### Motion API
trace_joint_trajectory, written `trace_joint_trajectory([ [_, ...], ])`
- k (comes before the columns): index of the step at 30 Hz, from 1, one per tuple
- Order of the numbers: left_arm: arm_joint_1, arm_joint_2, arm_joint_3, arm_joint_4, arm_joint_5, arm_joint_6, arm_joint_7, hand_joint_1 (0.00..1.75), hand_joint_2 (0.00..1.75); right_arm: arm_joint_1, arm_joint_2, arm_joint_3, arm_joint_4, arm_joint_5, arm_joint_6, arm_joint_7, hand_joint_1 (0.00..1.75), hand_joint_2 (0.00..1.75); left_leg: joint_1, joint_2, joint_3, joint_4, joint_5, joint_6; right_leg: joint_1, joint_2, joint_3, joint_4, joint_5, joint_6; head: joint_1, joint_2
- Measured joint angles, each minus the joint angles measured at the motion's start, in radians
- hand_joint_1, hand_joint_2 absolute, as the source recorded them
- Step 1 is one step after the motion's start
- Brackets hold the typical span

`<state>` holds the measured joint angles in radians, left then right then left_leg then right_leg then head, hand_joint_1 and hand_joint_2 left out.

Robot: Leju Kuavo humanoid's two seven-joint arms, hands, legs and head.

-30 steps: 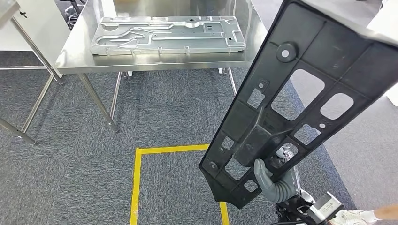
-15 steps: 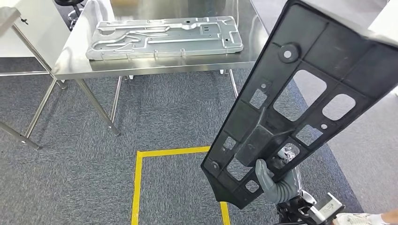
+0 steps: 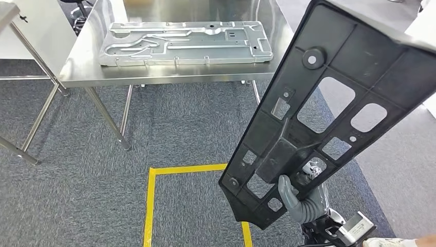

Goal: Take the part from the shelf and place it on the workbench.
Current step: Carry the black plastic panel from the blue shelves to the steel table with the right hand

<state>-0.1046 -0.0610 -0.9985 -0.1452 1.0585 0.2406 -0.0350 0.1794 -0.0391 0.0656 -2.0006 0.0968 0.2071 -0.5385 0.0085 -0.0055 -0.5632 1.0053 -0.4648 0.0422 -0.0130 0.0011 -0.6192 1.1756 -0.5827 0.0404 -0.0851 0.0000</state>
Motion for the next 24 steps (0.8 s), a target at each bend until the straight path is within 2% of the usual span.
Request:
trace_joint_trajectory([
  [1, 0.000, 0.000, 0.000, 0.000, -0.001, 0.000, 0.000, 0.00, 1.75, 0.000, 0.000, 0.000, 0.000, 0.000, 0.000, 0.000, 1.75, 1.75, -0.001, 0.000, 0.001, 0.000, -0.002, 0.002, -0.001, 0.000, -0.041, 0.069, -0.022, 0.002, 0.000, 0.000],
  [2, 0.001, 0.000, 0.000, 0.000, -0.002, 0.000, 0.000, 0.00, 1.75, 0.002, 0.000, 0.000, 0.001, 0.000, 0.000, 0.000, 1.75, 1.75, -0.002, 0.000, 0.003, 0.000, -0.004, 0.003, -0.001, 0.000, -0.072, 0.115, -0.028, 0.003, 0.000, 0.000],
  [3, 0.002, 0.000, -0.001, 0.000, -0.004, -0.001, 0.000, 0.00, 1.75, 0.002, 0.000, 0.000, 0.001, 0.000, -0.001, 0.001, 1.75, 1.75, -0.002, -0.001, 0.006, 0.000, -0.006, 0.004, -0.001, 0.000, -0.083, 0.121, -0.012, 0.003, 0.000, 0.000],
  [4, 0.002, 0.000, -0.002, 0.000, -0.006, -0.001, 0.000, 0.00, 1.75, 0.003, 0.000, 0.000, 0.000, 0.000, -0.001, 0.001, 1.75, 1.75, -0.003, -0.001, 0.011, 0.000, -0.010, 0.003, -0.001, 0.000, -0.072, 0.083, 0.023, 0.000, 0.000, 0.000],
  [6, 0.002, 0.000, -0.004, 0.000, -0.008, -0.003, 0.002, 0.00, 1.75, 0.006, 0.000, 0.000, -0.001, 0.000, -0.003, 0.001, 1.75, 1.75, -0.005, -0.003, 0.023, 0.000, -0.018, -0.002, 0.002, 0.000, -0.011, -0.060, 0.104, -0.010, 0.000, 0.000],
  [7, 0.001, 0.000, -0.006, 0.000, -0.008, -0.004, 0.004, 0.00, 1.75, 0.007, 0.000, 0.000, -0.002, 0.000, -0.003, 0.001, 1.75, 1.75, -0.007, -0.003, 0.027, 0.001, -0.023, -0.006, 0.005, -0.001, 0.015, -0.120, 0.128, -0.015, 0.000, 0.000],
  [8, 0.001, 0.000, -0.006, 0.000, -0.006, -0.004, 0.005, 0.00, 1.75, 0.009, 0.000, 0.000, -0.003, 0.000, -0.003, 0.001, 1.75, 1.75, -0.009, -0.003, 0.028, 0.001, -0.026, -0.011, 0.007, 0.000, 0.029, -0.155, 0.136, -0.019, 0.000, 0.000],
  [10, 0.001, -0.001, -0.007, 0.000, -0.003, -0.004, 0.007, 0.00, 1.75, 0.011, 0.000, 0.000, -0.003, 0.000, -0.003, 0.001, 1.75, 1.75, -0.010, -0.002, 0.030, -0.001, -0.031, -0.022, 0.011, 0.002, 0.033, -0.168, 0.131, -0.027, 0.000, 0.000],
  [12, 0.000, -0.001, -0.007, 0.000, -0.001, -0.004, 0.006, 0.00, 1.75, 0.012, 0.000, 0.000, -0.003, 0.000, -0.003, 0.002, 1.75, 1.75, -0.008, -0.001, 0.030, 0.009, -0.042, -0.032, 0.006, 0.002, 0.041, -0.177, 0.132, -0.037, 0.000, 0.000],
  [14, -0.001, 0.000, -0.008, 0.000, -0.001, -0.004, 0.004, 0.00, 1.75, 0.011, 0.000, 0.000, -0.003, 0.000, -0.001, 0.002, 1.75, 1.75, -0.007, 0.000, -0.003, 0.086, -0.084, -0.042, 0.001, 0.000, 0.052, -0.186, 0.131, -0.046, 0.000, 0.000],
  [16, 0.000, 0.000, -0.008, 0.000, -0.001, -0.004, 0.002, 0.00, 1.75, 0.011, 0.001, 0.000, -0.003, 0.000, 0.001, 0.002, 1.75, 1.75, -0.005, 0.000, -0.076, 0.222, -0.140, -0.049, 0.001, -0.002, 0.058, -0.186, 0.125, -0.051, 0.000, 0.000],
  [17, 0.001, 0.000, -0.009, 0.000, 0.000, -0.004, 0.001, 0.00, 1.75, 0.011, 0.001, 0.000, -0.003, 0.000, 0.002, 0.003, 1.75, 1.75, -0.004, 0.000, -0.107, 0.273, -0.152, -0.051, 0.002, -0.002, 0.060, -0.185, 0.121, -0.052, 0.000, 0.000],
  [18, 0.001, 0.000, -0.009, 0.000, 0.000, -0.004, 0.000, 0.00, 1.75, 0.011, 0.001, 0.000, -0.003, 0.000, 0.004, 0.003, 1.75, 1.75, -0.003, 0.000, -0.124, 0.290, -0.143, -0.053, 0.001, -0.001, 0.064, -0.184, 0.117, -0.052, 0.000, 0.000],
  [19, 0.002, 0.000, -0.010, 0.000, 0.000, -0.004, 0.000, 0.00, 1.75, 0.012, 0.001, 0.000, -0.003, 0.000, 0.006, 0.003, 1.75, 1.75, -0.002, 0.000, -0.119, 0.266, -0.114, -0.053, 0.001, 0.000, 0.069, -0.182, 0.112, -0.051, 0.000, 0.000],
  [21, 0.002, 0.000, -0.012, 0.000, 0.000, -0.004, 0.000, 0.00, 1.75, 0.012, 0.001, 0.000, -0.003, 0.000, 0.008, 0.003, 1.75, 1.75, 0.000, 0.000, -0.068, 0.137, -0.032, -0.049, 0.002, 0.001, 0.083, -0.180, 0.100, -0.046, 0.000, 0.000],
  [22, 0.001, 0.000, -0.013, 0.000, 0.000, -0.004, 0.000, 0.00, 1.75, 0.012, 0.001, 0.000, -0.003, 0.000, 0.008, 0.003, 1.75, 1.75, -0.001, 0.000, -0.041, 0.076, -0.007, -0.044, 0.003, 0.002, 0.088, -0.177, 0.094, -0.041, 0.000, 0.000],
  [23, 0.001, 0.001, -0.014, 0.000, 0.000, -0.004, 0.000, 0.00, 1.75, 0.012, 0.001, 0.000, -0.003, 0.000, 0.008, 0.003, 1.75, 1.75, -0.003, -0.001, -0.024, 0.037, 0.005, -0.039, 0.005, 0.003, 0.091, -0.176, 0.090, -0.036, 0.000, 0.000],
  [24, 0.001, 0.001, -0.014, 0.000, 0.000, -0.004, 0.000, 0.00, 1.75, 0.012, 0.001, 0.000, -0.003, 0.000, 0.008, 0.003, 1.75, 1.75, -0.005, -0.001, -0.017, 0.021, 0.003, -0.033, 0.006, 0.003, 0.091, -0.176, 0.087, -0.031, 0.000, 0.000],
])
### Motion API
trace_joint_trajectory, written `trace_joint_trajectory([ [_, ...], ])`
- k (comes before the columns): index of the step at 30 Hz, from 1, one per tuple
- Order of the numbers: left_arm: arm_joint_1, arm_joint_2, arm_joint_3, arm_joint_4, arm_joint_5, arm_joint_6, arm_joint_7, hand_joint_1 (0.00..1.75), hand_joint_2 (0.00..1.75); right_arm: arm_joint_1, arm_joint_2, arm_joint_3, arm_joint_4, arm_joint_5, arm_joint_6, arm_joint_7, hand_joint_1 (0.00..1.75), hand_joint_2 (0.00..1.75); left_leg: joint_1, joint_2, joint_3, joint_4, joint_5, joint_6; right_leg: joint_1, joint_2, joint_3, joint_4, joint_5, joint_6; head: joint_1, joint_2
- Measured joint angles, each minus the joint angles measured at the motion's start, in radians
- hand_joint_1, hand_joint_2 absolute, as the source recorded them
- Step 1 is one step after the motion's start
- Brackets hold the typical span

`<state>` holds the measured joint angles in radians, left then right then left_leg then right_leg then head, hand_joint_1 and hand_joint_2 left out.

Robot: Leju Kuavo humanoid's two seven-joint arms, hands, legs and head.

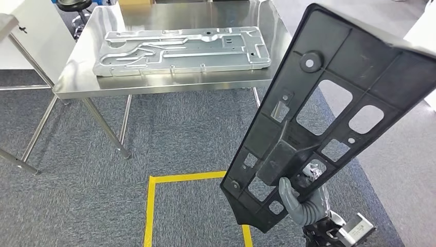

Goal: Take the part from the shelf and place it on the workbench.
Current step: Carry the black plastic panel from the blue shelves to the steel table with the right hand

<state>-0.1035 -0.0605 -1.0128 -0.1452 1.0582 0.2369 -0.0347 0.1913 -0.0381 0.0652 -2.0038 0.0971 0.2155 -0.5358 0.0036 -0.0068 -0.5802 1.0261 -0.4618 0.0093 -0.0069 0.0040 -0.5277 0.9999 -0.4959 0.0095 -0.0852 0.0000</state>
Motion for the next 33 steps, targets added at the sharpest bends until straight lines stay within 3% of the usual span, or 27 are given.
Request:
trace_joint_trajectory([
  [4, 0.000, 0.000, -0.001, 0.000, 0.000, 0.000, 0.000, 0.00, 1.75, 0.000, 0.000, 0.000, -0.002, 0.000, 0.000, 0.000, 1.75, 1.75, 0.003, 0.000, 0.011, -0.016, -0.002, 0.025, -0.002, -0.001, -0.006, 0.023, -0.023, 0.022, 0.000, 0.000],
  [5, 0.000, 0.000, -0.002, 0.000, 0.000, 0.000, 0.000, 0.00, 1.75, 0.000, 0.000, 0.000, -0.003, 0.000, 0.000, 0.000, 1.75, 1.75, 0.005, 0.001, 0.016, -0.020, -0.002, 0.029, -0.004, -0.001, -0.027, 0.067, -0.046, 0.027, 0.000, 0.000],
  [7, -0.001, 0.000, -0.002, 0.000, 0.000, 0.000, 0.000, 0.00, 1.75, 0.001, 0.000, 0.000, -0.004, 0.000, 0.000, 0.000, 1.75, 1.75, 0.004, 0.001, 0.022, -0.022, -0.006, 0.035, -0.006, -0.002, -0.104, 0.207, -0.102, 0.033, 0.000, 0.000],
  [8, 0.000, -0.001, -0.002, 0.000, 0.000, 0.000, 0.000, 0.00, 1.75, 0.002, 0.000, 0.000, -0.004, 0.000, 0.000, 0.000, 1.75, 1.75, 0.004, 0.001, 0.024, -0.022, -0.009, 0.036, -0.007, -0.002, -0.142, 0.267, -0.117, 0.035, 0.000, 0.000],
  [9, 0.000, -0.001, -0.003, 0.000, 0.000, 0.000, 0.000, 0.00, 1.75, 0.003, 0.000, 0.000, -0.004, 0.000, 0.000, 0.000, 1.75, 1.75, 0.003, 0.001, 0.028, -0.021, -0.013, 0.036, -0.007, -0.002, -0.167, 0.295, -0.110, 0.036, 0.000, 0.000],
  [10, 0.001, -0.001, -0.003, 0.000, 0.000, 0.000, 0.000, 0.00, 1.75, 0.003, 0.000, 0.000, -0.004, 0.000, 0.000, 0.000, 1.75, 1.75, 0.003, 0.000, 0.033, -0.021, -0.018, 0.036, -0.007, -0.002, -0.170, 0.281, -0.082, 0.035, 0.000, 0.000],
  [11, 0.001, -0.001, -0.004, 0.000, -0.001, 0.000, 0.000, 0.00, 1.75, 0.003, 0.000, 0.000, -0.005, 0.000, 0.000, 0.000, 1.75, 1.75, 0.003, -0.001, 0.041, -0.021, -0.023, 0.034, -0.007, -0.002, -0.154, 0.228, -0.039, 0.031, 0.000, 0.000],
  [12, 0.001, -0.001, -0.004, 0.000, -0.001, 0.000, 0.000, 0.00, 1.75, 0.003, 0.000, 0.000, -0.005, 0.000, 0.000, 0.000, 1.75, 1.75, 0.003, -0.002, 0.048, -0.022, -0.029, 0.032, -0.006, -0.002, -0.126, 0.154, 0.007, 0.026, 0.000, 0.000],
  [14, 0.000, -0.001, -0.005, 0.000, -0.002, 0.000, -0.001, 0.00, 1.75, 0.002, 0.000, 0.000, -0.005, 0.000, 0.000, 0.000, 1.75, 1.75, 0.000, -0.003, 0.057, -0.021, -0.040, 0.022, 0.000, -0.003, -0.079, 0.040, 0.055, 0.016, 0.000, 0.000],
  [16, -0.001, -0.001, -0.007, 0.000, -0.004, 0.000, -0.002, 0.00, 1.75, 0.002, 0.000, 0.000, -0.006, 0.000, 0.000, 0.000, 1.75, 1.75, -0.002, -0.002, 0.059, -0.023, -0.047, 0.011, 0.005, -0.001, -0.067, 0.013, 0.051, 0.008, 0.000, 0.000],
  [18, -0.002, -0.001, -0.007, 0.000, -0.006, 0.000, -0.003, 0.00, 1.75, 0.003, 0.000, 0.000, -0.006, -0.001, 0.001, -0.001, 1.75, 1.75, -0.002, 0.000, 0.065, -0.022, -0.055, 0.000, 0.001, 0.001, -0.060, 0.005, 0.048, -0.002, 0.000, 0.000],
  [20, -0.004, -0.001, -0.008, 0.000, -0.006, 0.000, -0.003, 0.00, 1.75, 0.002, 0.000, 0.000, -0.006, -0.001, 0.002, -0.001, 1.75, 1.75, -0.002, 0.001, 0.048, 0.031, -0.085, -0.010, -0.004, -0.001, -0.047, -0.006, 0.046, -0.014, 0.000, 0.000],
  [23, -0.002, -0.001, -0.008, 0.000, -0.006, 0.000, -0.003, 0.00, 1.75, 0.002, 0.000, 0.000, -0.006, -0.002, 0.002, -0.001, 1.75, 1.75, 0.001, 0.001, -0.064, 0.233, -0.164, -0.018, -0.004, -0.004, -0.034, -0.007, 0.035, -0.022, 0.000, 0.000],
  [24, -0.001, -0.001, -0.008, 0.000, -0.006, 0.000, -0.003, 0.00, 1.75, 0.003, 0.000, 0.000, -0.006, -0.003, 0.002, -0.001, 1.75, 1.75, 0.001, 0.001, -0.093, 0.273, -0.167, -0.019, -0.003, -0.003, -0.029, -0.006, 0.030, -0.023, 0.000, 0.000],
  [25, 0.000, -0.001, -0.008, 0.000, -0.006, 0.000, -0.003, 0.00, 1.75, 0.003, 0.000, 0.000, -0.005, -0.003, 0.002, -0.001, 1.75, 1.75, 0.002, 0.001, -0.103, 0.273, -0.147, -0.019, -0.003, -0.002, -0.023, -0.006, 0.025, -0.023, 0.000, 0.000],
  [26, 0.000, -0.001, -0.008, 0.000, -0.006, 0.000, -0.003, 0.00, 1.75, 0.003, 0.000, 0.000, -0.005, -0.003, 0.002, -0.001, 1.75, 1.75, 0.001, 0.001, -0.092, 0.230, -0.106, -0.017, -0.003, -0.001, -0.015, -0.006, 0.019, -0.021, 0.000, 0.000],
  [27, 0.000, -0.001, -0.008, 0.000, -0.006, 0.000, -0.003, 0.00, 1.75, 0.003, 0.000, 0.000, -0.006, -0.003, 0.002, -0.001, 1.75, 1.75, 0.001, 0.001, -0.065, 0.157, -0.056, -0.013, -0.002, 0.000, -0.005, -0.005, 0.012, -0.019, 0.000, 0.000],
  [29, -0.001, 0.000, -0.008, 0.000, -0.006, 0.000, -0.003, 0.00, 1.75, 0.003, 0.000, 0.000, -0.006, -0.003, 0.002, -0.001, 1.75, 1.75, -0.003, 0.001, -0.015, 0.033, 0.005, -0.004, 0.001, 0.000, 0.008, -0.003, 0.000, -0.011, 0.000, 0.000],
  [30, -0.001, 0.000, -0.008, 0.000, -0.006, 0.000, -0.003, 0.00, 1.75, 0.003, 0.000, 0.000, -0.006, -0.003, 0.002, -0.001, 1.75, 1.75, -0.005, 0.001, -0.004, 0.003, 0.013, 0.001, 0.003, 0.001, 0.010, -0.002, -0.005, -0.006, 0.000, 0.000],
  [33, 0.001, 0.000, -0.008, 0.000, -0.003, 0.000, -0.004, 0.00, 1.75, 0.002, 0.000, 0.000, -0.006, -0.003, 0.002, -0.001, 1.75, 1.75, -0.004, 0.000, 0.002, -0.011, 0.008, 0.015, 0.002, 0.001, 0.012, -0.002, -0.012, 0.009, 0.000, 0.000],
])
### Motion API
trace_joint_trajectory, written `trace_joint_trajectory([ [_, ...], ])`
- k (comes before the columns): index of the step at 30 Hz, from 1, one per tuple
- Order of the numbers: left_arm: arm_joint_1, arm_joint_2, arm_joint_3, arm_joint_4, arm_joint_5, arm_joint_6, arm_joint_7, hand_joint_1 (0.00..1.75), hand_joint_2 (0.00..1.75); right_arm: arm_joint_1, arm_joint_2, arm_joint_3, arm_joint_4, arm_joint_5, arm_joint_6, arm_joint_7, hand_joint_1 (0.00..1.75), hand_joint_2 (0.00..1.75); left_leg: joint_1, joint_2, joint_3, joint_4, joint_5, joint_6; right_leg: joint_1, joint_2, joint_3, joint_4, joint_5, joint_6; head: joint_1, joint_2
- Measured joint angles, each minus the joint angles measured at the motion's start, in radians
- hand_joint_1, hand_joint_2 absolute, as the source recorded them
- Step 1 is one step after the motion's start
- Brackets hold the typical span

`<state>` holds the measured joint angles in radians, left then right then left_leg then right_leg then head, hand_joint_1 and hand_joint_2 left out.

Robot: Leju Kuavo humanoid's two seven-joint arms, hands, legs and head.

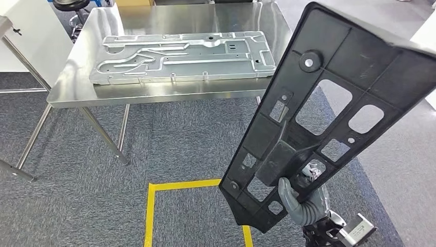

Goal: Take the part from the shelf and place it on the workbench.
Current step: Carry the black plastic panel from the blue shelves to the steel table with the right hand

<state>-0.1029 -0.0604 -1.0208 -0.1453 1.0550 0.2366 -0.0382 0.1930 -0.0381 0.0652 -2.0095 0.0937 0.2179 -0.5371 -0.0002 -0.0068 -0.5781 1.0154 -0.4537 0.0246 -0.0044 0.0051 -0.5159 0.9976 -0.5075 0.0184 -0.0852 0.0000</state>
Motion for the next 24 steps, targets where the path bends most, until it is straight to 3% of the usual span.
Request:
trace_joint_trajectory([
  [2, -0.001, 0.000, 0.000, 0.000, 0.003, 0.000, -0.001, 0.00, 1.75, -0.003, 0.000, 0.000, 0.000, -0.001, 0.001, -0.001, 1.75, 1.75, 0.005, 0.001, 0.011, -0.011, 0.000, 0.011, -0.001, -0.001, -0.016, 0.043, -0.025, 0.010, 0.000, 0.000],
  [5, -0.002, 0.000, 0.000, 0.000, 0.006, 0.000, -0.002, 0.00, 1.75, -0.007, 0.000, 0.000, 0.002, -0.001, 0.002, -0.002, 1.75, 1.75, 0.007, 0.002, 0.020, -0.015, -0.006, 0.019, -0.007, -0.002, -0.124, 0.229, -0.095, 0.023, 0.000, 0.000],
  [6, -0.001, -0.001, 0.000, 0.000, 0.006, 0.000, -0.002, 0.00, 1.75, -0.007, 0.000, 0.000, 0.004, -0.001, 0.002, -0.001, 1.75, 1.75, 0.006, 0.001, 0.022, -0.015, -0.009, 0.019, -0.009, -0.002, -0.157, 0.275, -0.100, 0.026, 0.000, 0.000],
  [7, -0.001, -0.001, 0.000, 0.000, 0.006, 0.000, -0.002, 0.00, 1.75, -0.007, 0.000, 0.000, 0.005, -0.001, 0.002, -0.001, 1.75, 1.75, 0.006, 0.000, 0.027, -0.014, -0.013, 0.018, -0.011, -0.002, -0.173, 0.284, -0.083, 0.027, 0.000, 0.000],
  [8, 0.000, -0.001, 0.000, 0.000, 0.006, 0.000, -0.002, 0.00, 1.75, -0.007, 0.000, 0.000, 0.006, -0.001, 0.002, -0.001, 1.75, 1.75, 0.007, 0.000, 0.033, -0.014, -0.017, 0.017, -0.012, -0.003, -0.169, 0.253, -0.048, 0.027, 0.000, 0.000],
  [10, 0.000, -0.001, 0.000, 0.000, 0.007, 0.000, -0.002, 0.00, 1.75, -0.009, 0.000, 0.000, 0.007, -0.001, 0.002, -0.001, 1.75, 1.75, 0.006, -0.002, 0.047, -0.013, -0.029, 0.011, -0.012, -0.004, -0.117, 0.119, 0.036, 0.022, 0.000, 0.000],
  [12, -0.001, -0.001, 0.000, 0.000, 0.007, 0.000, -0.002, 0.00, 1.75, -0.011, 0.000, 0.000, 0.008, -0.002, 0.002, -0.002, 1.75, 1.75, 0.003, -0.002, 0.052, -0.012, -0.039, 0.001, -0.008, -0.005, -0.081, 0.028, 0.068, 0.012, 0.000, 0.000],
  [14, -0.002, -0.002, 0.000, 0.000, 0.008, -0.001, -0.001, 0.00, 1.75, -0.012, 0.000, 0.000, 0.008, -0.002, 0.002, -0.002, 1.75, 1.75, 0.001, -0.001, 0.052, -0.013, -0.046, -0.011, -0.003, -0.002, -0.078, 0.014, 0.061, -0.001, 0.000, 0.000],
  [17, -0.004, -0.002, 0.000, 0.000, 0.008, -0.001, -0.001, 0.00, 1.75, -0.013, 0.000, -0.001, 0.008, -0.002, 0.003, -0.002, 1.75, 1.75, 0.002, 0.001, 0.053, 0.008, -0.065, -0.027, -0.008, -0.001, -0.065, 0.006, 0.057, -0.019, 0.000, 0.000],
  [19, -0.005, -0.001, 0.000, 0.000, 0.008, 0.000, -0.001, 0.00, 1.75, -0.014, 0.000, -0.001, 0.008, -0.002, 0.004, -0.002, 1.75, 1.75, 0.005, 0.002, 0.005, 0.111, -0.114, -0.033, -0.009, -0.004, -0.054, 0.002, 0.050, -0.029, 0.000, 0.000],
  [21, -0.003, -0.001, 0.000, 0.000, 0.008, 0.000, -0.001, 0.00, 1.75, -0.015, 0.000, -0.001, 0.009, -0.002, 0.004, -0.002, 1.75, 1.75, 0.006, 0.002, -0.072, 0.240, -0.157, -0.036, -0.006, -0.005, -0.048, 0.003, 0.043, -0.034, 0.000, 0.000],
  [22, -0.002, -0.001, 0.000, 0.000, 0.008, 0.000, -0.001, 0.00, 1.75, -0.015, 0.000, -0.001, 0.009, -0.002, 0.004, -0.002, 1.75, 1.75, 0.006, 0.002, -0.096, 0.269, -0.153, -0.035, -0.005, -0.004, -0.044, 0.003, 0.039, -0.034, 0.000, 0.000],
  [23, 0.000, -0.001, 0.000, 0.000, 0.008, -0.001, -0.001, 0.00, 1.75, -0.015, 0.000, -0.001, 0.009, -0.002, 0.004, -0.002, 1.75, 1.75, 0.006, 0.002, -0.100, 0.256, -0.128, -0.033, -0.004, -0.003, -0.037, 0.003, 0.034, -0.034, 0.000, 0.000],
  [24, 0.000, -0.001, 0.000, 0.000, 0.008, -0.001, -0.002, 0.00, 1.75, -0.015, 0.000, -0.001, 0.010, -0.002, 0.005, -0.002, 1.75, 1.75, 0.006, 0.002, -0.085, 0.207, -0.086, -0.028, -0.002, -0.002, -0.029, 0.003, 0.028, -0.033, 0.000, 0.000],
])
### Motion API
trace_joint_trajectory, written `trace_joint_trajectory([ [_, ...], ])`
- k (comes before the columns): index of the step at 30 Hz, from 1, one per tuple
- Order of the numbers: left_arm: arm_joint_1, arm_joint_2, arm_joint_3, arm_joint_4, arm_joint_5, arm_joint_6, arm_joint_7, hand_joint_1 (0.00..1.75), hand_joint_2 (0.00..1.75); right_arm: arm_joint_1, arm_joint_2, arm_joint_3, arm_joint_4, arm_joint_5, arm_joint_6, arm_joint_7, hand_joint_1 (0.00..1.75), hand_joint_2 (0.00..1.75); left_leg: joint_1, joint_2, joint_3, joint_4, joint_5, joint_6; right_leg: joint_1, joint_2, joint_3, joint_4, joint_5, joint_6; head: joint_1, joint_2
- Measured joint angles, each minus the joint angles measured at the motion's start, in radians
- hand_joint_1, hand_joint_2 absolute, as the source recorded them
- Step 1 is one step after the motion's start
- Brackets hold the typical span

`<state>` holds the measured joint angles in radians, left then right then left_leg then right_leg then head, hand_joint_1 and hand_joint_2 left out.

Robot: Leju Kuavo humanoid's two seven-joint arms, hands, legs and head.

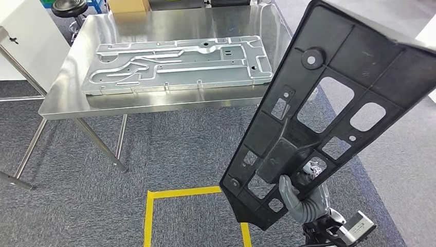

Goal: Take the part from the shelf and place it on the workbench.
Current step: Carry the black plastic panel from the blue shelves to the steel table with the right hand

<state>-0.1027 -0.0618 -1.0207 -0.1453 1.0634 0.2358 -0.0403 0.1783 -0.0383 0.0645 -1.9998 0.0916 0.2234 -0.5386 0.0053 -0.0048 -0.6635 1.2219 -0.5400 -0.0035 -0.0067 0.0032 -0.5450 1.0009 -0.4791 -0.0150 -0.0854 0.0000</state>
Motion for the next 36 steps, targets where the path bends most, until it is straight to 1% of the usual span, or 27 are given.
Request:
trace_joint_trajectory([
  [1, 0.000, 0.000, 0.000, 0.000, 0.000, 0.000, -0.001, 0.00, 1.75, 0.000, 0.000, 0.000, 0.000, 0.000, 0.002, 0.000, 1.75, 1.75, -0.001, 0.000, 0.024, -0.068, 0.044, 0.006, 0.001, 0.001, 0.008, 0.000, -0.006, 0.002, 0.000, 0.000],
  [2, 0.000, 0.001, 0.000, 0.000, 0.000, 0.000, -0.002, 0.00, 1.75, -0.001, 0.000, 0.000, 0.000, 0.000, 0.005, 0.000, 1.75, 1.75, -0.003, 0.000, 0.049, -0.132, 0.074, 0.012, 0.004, 0.001, 0.014, 0.001, -0.013, 0.005, 0.000, 0.000],
  [3, -0.001, 0.001, 0.000, 0.000, 0.001, 0.000, -0.003, 0.00, 1.75, -0.002, 0.000, 0.000, 0.001, 0.000, 0.007, 0.000, 1.75, 1.75, -0.006, 0.000, 0.066, -0.175, 0.091, 0.016, 0.005, 0.001, 0.018, 0.002, -0.018, 0.009, 0.000, 0.000],
  [5, -0.001, 0.002, 0.000, 0.000, 0.003, -0.001, -0.003, 0.00, 1.75, -0.003, 0.000, 0.000, 0.002, 0.000, 0.011, 0.000, 1.75, 1.75, -0.010, -0.001, 0.077, -0.198, 0.088, 0.022, 0.006, 0.001, 0.020, 0.002, -0.023, 0.020, 0.000, 0.000],
  [7, -0.001, 0.002, 0.000, 0.000, 0.004, -0.001, 0.000, 0.00, 1.75, -0.005, 0.000, 0.000, 0.002, 0.000, 0.012, 0.000, 1.75, 1.75, -0.007, -0.001, 0.083, -0.207, 0.089, 0.030, 0.004, 0.000, 0.020, 0.005, -0.031, 0.031, 0.000, 0.000],
  [8, -0.001, 0.001, 0.000, 0.000, 0.004, -0.001, 0.001, 0.00, 1.75, -0.007, 0.000, 0.000, 0.002, 0.000, 0.012, 0.000, 1.75, 1.75, -0.004, -0.001, 0.089, -0.213, 0.089, 0.035, 0.004, -0.001, 0.013, 0.024, -0.042, 0.036, 0.000, 0.000],
  [9, -0.001, 0.001, 0.000, 0.000, 0.005, -0.001, 0.002, 0.00, 1.75, -0.009, 0.000, 0.000, 0.002, 0.000, 0.012, 0.000, 1.75, 1.75, -0.001, 0.000, 0.095, -0.218, 0.089, 0.040, 0.003, -0.001, -0.006, 0.064, -0.062, 0.041, 0.000, 0.000],
  [11, -0.002, 0.001, 0.000, 0.000, 0.005, 0.000, 0.003, 0.00, 1.75, -0.012, 0.000, 0.000, 0.002, 0.000, 0.011, 0.000, 1.75, 1.75, -0.001, 0.000, 0.102, -0.221, 0.083, 0.046, -0.002, -0.002, -0.079, 0.194, -0.114, 0.049, 0.000, 0.000],
  [12, -0.001, 0.001, 0.000, 0.000, 0.005, 0.000, 0.003, 0.00, 1.75, -0.012, 0.000, 0.000, 0.002, 0.000, 0.010, 0.000, 1.75, 1.75, -0.001, 0.000, 0.105, -0.220, 0.079, 0.047, -0.005, -0.002, -0.118, 0.256, -0.129, 0.053, 0.000, 0.000],
  [13, 0.000, 0.000, 0.000, 0.000, 0.005, 0.000, 0.003, 0.00, 1.75, -0.011, 0.000, 0.000, 0.002, 0.001, 0.010, 0.001, 1.75, 1.75, -0.001, 0.000, 0.110, -0.220, 0.074, 0.046, -0.007, -0.002, -0.145, 0.287, -0.125, 0.055, 0.000, 0.000],
  [14, 0.000, 0.000, 0.000, 0.000, 0.005, 0.000, 0.002, 0.00, 1.75, -0.011, 0.000, 0.000, 0.002, 0.002, 0.009, 0.001, 1.75, 1.75, -0.001, -0.001, 0.117, -0.220, 0.069, 0.045, -0.010, -0.002, -0.153, 0.282, -0.101, 0.057, 0.000, 0.000],
  [15, 0.001, 0.000, 0.000, 0.000, 0.004, 0.000, 0.002, 0.00, 1.75, -0.011, 0.000, 0.000, 0.002, 0.003, 0.008, 0.001, 1.75, 1.75, 0.000, -0.002, 0.125, -0.219, 0.063, 0.043, -0.011, -0.003, -0.140, 0.236, -0.058, 0.057, 0.000, 0.000],
  [16, 0.001, 0.000, 0.000, 0.000, 0.004, -0.001, 0.001, 0.00, 1.75, -0.011, 0.000, 0.000, 0.002, 0.004, 0.008, 0.001, 1.75, 1.75, 0.000, -0.003, 0.133, -0.219, 0.057, 0.040, -0.013, -0.003, -0.115, 0.165, -0.011, 0.055, 0.000, 0.000],
  [17, 0.000, 0.000, 0.000, 0.000, 0.004, -0.001, 0.000, 0.00, 1.75, -0.011, 0.000, 0.000, 0.002, 0.005, 0.008, 0.001, 1.75, 1.75, -0.002, -0.003, 0.140, -0.218, 0.049, 0.035, -0.012, -0.004, -0.089, 0.099, 0.021, 0.052, 0.000, 0.000],
  [18, 0.000, 0.000, 0.000, 0.000, 0.004, -0.001, 0.000, 0.00, 1.75, -0.011, 0.000, 0.000, 0.001, 0.007, 0.008, 0.001, 1.75, 1.75, -0.004, -0.004, 0.143, -0.218, 0.044, 0.030, -0.010, -0.003, -0.069, 0.050, 0.040, 0.047, 0.000, 0.000],
  [19, -0.001, 0.000, 0.000, 0.000, 0.005, -0.002, -0.001, 0.00, 1.75, -0.011, 0.000, 0.000, 0.000, 0.009, 0.008, 0.001, 1.75, 1.75, -0.005, -0.003, 0.144, -0.218, 0.039, 0.024, -0.008, -0.003, -0.059, 0.025, 0.042, 0.041, 0.000, 0.000],
  [22, -0.002, 0.001, 0.000, 0.000, 0.006, -0.002, -0.003, 0.00, 1.75, -0.008, 0.000, 0.000, -0.002, 0.010, 0.008, 0.000, 1.75, 1.75, -0.005, -0.001, 0.150, -0.217, 0.028, 0.007, -0.008, 0.001, -0.051, 0.013, 0.031, 0.024, 0.000, 0.000],
  [24, -0.003, 0.001, 0.000, 0.000, 0.009, -0.002, -0.004, 0.00, 1.75, -0.009, 0.000, 0.000, -0.002, 0.011, 0.009, -0.001, 1.75, 1.75, -0.003, 0.000, 0.134, -0.168, 0.000, -0.002, -0.012, 0.000, -0.039, 0.005, 0.026, 0.011, 0.000, 0.000],
  [25, -0.003, 0.002, 0.000, 0.000, 0.012, -0.002, -0.004, 0.00, 1.75, -0.010, 0.001, 0.000, -0.002, 0.012, 0.011, -0.002, 1.75, 1.75, -0.001, 0.000, 0.106, -0.112, -0.025, -0.005, -0.011, -0.002, -0.033, 0.004, 0.023, 0.006, 0.000, 0.000],
  [27, -0.002, 0.002, 0.000, 0.000, 0.022, -0.002, -0.004, 0.00, 1.75, -0.011, 0.001, 0.000, 0.001, 0.012, 0.013, -0.006, 1.75, 1.75, 0.000, 0.000, 0.026, 0.027, -0.076, -0.008, -0.009, -0.003, -0.024, 0.003, 0.014, 0.001, 0.000, 0.000],
  [28, 0.000, 0.002, 0.000, 0.000, 0.025, -0.002, -0.004, 0.00, 1.75, -0.011, 0.001, 0.000, 0.003, 0.011, 0.014, -0.009, 1.75, 1.75, 0.000, 0.000, -0.005, 0.071, -0.080, -0.009, -0.008, -0.003, -0.019, 0.003, 0.009, 0.000, 0.000, 0.000],
  [29, 0.001, 0.002, 0.000, 0.000, 0.028, -0.002, -0.004, 0.00, 1.75, -0.011, 0.001, 0.000, 0.005, 0.011, 0.014, -0.011, 1.75, 1.75, 0.000, 0.000, -0.019, 0.076, -0.062, -0.008, -0.007, -0.002, -0.012, 0.003, 0.004, 0.001, 0.000, 0.000],
  [30, 0.002, 0.002, 0.000, 0.000, 0.029, -0.002, -0.004, 0.00, 1.75, -0.011, 0.001, 0.000, 0.007, 0.010, 0.014, -0.012, 1.75, 1.75, 0.000, 0.000, -0.011, 0.040, -0.025, -0.006, -0.007, -0.001, -0.003, 0.003, -0.002, 0.002, 0.000, 0.000],
  [32, 0.003, 0.003, 0.001, 0.000, 0.030, -0.002, -0.004, 0.00, 1.75, -0.011, 0.001, 0.000, 0.009, 0.010, 0.015, -0.013, 1.75, 1.75, -0.001, -0.001, 0.038, -0.094, 0.060, 0.001, -0.005, 0.000, 0.015, 0.004, -0.015, 0.008, 0.000, 0.000],
  [33, 0.003, 0.003, 0.001, 0.000, 0.031, -0.002, -0.004, 0.00, 1.75, -0.012, 0.001, 0.000, 0.009, 0.010, 0.015, -0.014, 1.75, 1.75, -0.003, -0.001, 0.060, -0.148, 0.084, 0.005, -0.004, 0.001, 0.021, 0.005, -0.022, 0.013, 0.000, 0.000],
  [34, 0.003, 0.004, 0.001, 0.000, 0.031, -0.002, -0.004, 0.00, 1.75, -0.013, 0.001, 0.000, 0.010, 0.010, 0.015, -0.014, 1.75, 1.75, -0.004, -0.001, 0.072, -0.180, 0.093, 0.009, -0.002, 0.001, 0.024, 0.005, -0.026, 0.018, 0.000, 0.000],
  [36, 0.003, 0.004, 0.001, 0.000, 0.031, -0.002, -0.003, 0.00, 1.75, -0.015, 0.001, 0.000, 0.011, 0.010, 0.015, -0.014, 1.75, 1.75, -0.007, -0.002, 0.077, -0.194, 0.089, 0.019, -0.001, 0.002, 0.025, 0.003, -0.031, 0.029, 0.000, 0.000],
])
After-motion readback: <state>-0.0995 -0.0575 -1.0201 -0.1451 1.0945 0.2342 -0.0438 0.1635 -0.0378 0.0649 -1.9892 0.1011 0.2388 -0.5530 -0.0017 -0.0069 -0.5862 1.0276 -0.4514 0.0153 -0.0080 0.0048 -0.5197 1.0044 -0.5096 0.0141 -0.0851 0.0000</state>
